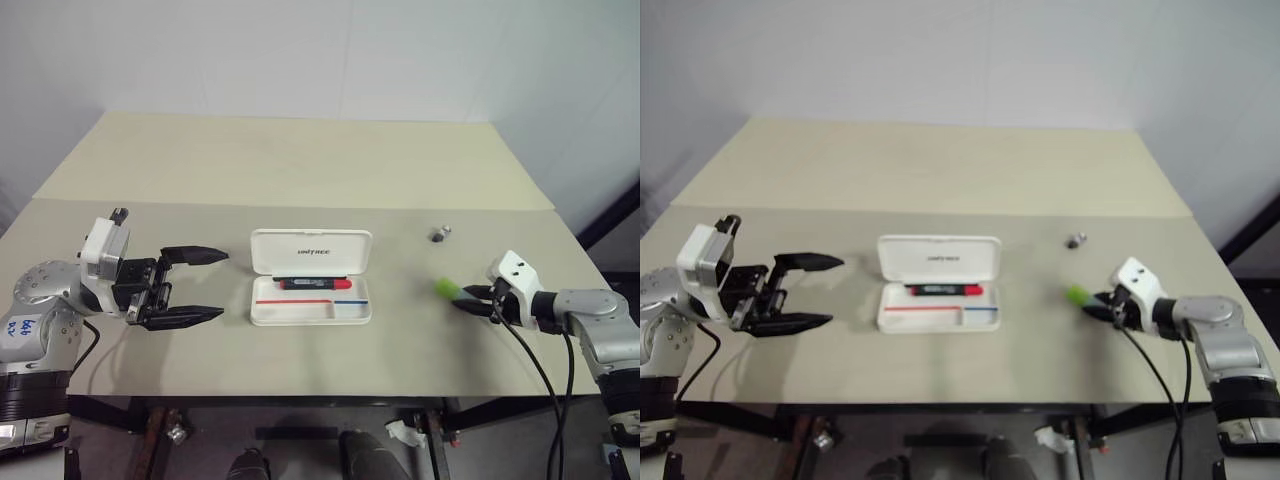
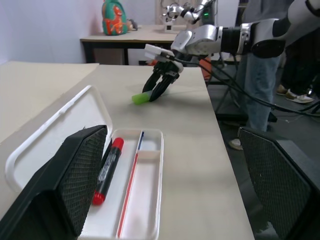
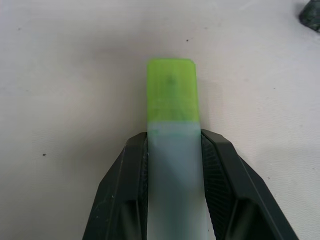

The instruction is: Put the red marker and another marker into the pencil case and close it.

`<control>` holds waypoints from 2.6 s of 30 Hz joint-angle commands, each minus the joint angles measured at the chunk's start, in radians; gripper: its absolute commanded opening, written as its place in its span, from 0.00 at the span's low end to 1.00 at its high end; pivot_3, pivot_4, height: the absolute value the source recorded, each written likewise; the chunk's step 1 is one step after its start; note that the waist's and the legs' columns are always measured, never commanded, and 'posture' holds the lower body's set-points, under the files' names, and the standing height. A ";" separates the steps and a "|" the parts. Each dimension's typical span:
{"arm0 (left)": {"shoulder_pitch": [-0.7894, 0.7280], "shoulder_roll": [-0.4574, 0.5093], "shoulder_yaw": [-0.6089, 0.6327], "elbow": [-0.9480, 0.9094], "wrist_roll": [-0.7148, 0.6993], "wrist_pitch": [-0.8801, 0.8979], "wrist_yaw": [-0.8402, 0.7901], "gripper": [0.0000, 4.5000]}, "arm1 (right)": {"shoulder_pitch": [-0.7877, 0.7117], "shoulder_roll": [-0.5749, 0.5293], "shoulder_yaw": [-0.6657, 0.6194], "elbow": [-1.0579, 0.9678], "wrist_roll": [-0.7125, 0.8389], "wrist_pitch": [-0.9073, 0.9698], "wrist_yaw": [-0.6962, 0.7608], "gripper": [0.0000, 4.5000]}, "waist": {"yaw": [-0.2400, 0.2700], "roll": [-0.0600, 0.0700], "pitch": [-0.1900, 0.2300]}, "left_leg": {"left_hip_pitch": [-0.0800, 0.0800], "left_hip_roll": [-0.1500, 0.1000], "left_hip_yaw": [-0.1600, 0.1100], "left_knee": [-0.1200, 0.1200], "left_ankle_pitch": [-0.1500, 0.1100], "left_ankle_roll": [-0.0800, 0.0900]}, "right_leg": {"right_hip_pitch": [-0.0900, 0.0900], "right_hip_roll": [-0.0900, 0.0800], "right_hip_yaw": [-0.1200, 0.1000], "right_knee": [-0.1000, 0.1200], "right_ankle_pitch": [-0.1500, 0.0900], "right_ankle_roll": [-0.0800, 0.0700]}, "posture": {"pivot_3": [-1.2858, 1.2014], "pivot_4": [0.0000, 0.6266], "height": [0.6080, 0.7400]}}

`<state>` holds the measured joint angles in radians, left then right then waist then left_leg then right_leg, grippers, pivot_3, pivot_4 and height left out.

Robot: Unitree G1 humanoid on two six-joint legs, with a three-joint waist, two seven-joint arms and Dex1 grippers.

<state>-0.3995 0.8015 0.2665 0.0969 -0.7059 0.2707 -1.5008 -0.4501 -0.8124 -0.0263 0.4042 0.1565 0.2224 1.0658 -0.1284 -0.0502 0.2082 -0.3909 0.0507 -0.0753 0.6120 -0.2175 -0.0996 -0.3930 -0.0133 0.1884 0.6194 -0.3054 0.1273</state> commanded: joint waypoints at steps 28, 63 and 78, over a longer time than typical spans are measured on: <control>0.134 0.147 0.069 0.205 -0.073 -0.192 -0.114 1.00 | -0.255 0.091 0.246 -0.847 0.187 0.560 0.059 0.25 | 0.002 0.009 0.005 | -0.016 0.003 0.008 -0.010 -0.011 0.000 | -0.030 0.002 0.006 0.011 -0.005 0.022 | 0.52 0.24 1.00; 0.301 0.078 0.213 -0.001 -0.112 -0.139 -0.044 1.00 | -0.490 0.482 0.641 -0.467 -0.090 0.326 -0.002 0.25 | -0.012 0.008 0.005 | -0.016 0.006 0.009 -0.006 -0.011 -0.001 | -0.036 0.006 0.005 0.026 -0.007 0.018 | 0.52 0.24 1.00; 0.339 0.083 0.256 -0.021 -0.118 -0.127 -0.049 1.00 | -0.488 0.517 0.636 -0.418 -0.132 0.328 0.019 0.25 | -0.012 0.008 0.005 | -0.016 0.006 0.009 -0.006 -0.011 -0.001 | -0.036 0.006 0.005 0.026 -0.007 0.018 | 0.52 0.24 1.00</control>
<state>-0.0645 0.8755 0.4922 0.0904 -0.8034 0.1441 -1.5012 -0.9253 -0.3032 0.6226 0.0164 0.0257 0.5445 1.0786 -0.1409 -0.0422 0.2131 -0.4069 0.0568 -0.0663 0.6063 -0.2283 -0.1004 -0.4289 -0.0074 0.1936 0.6455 -0.3129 0.1452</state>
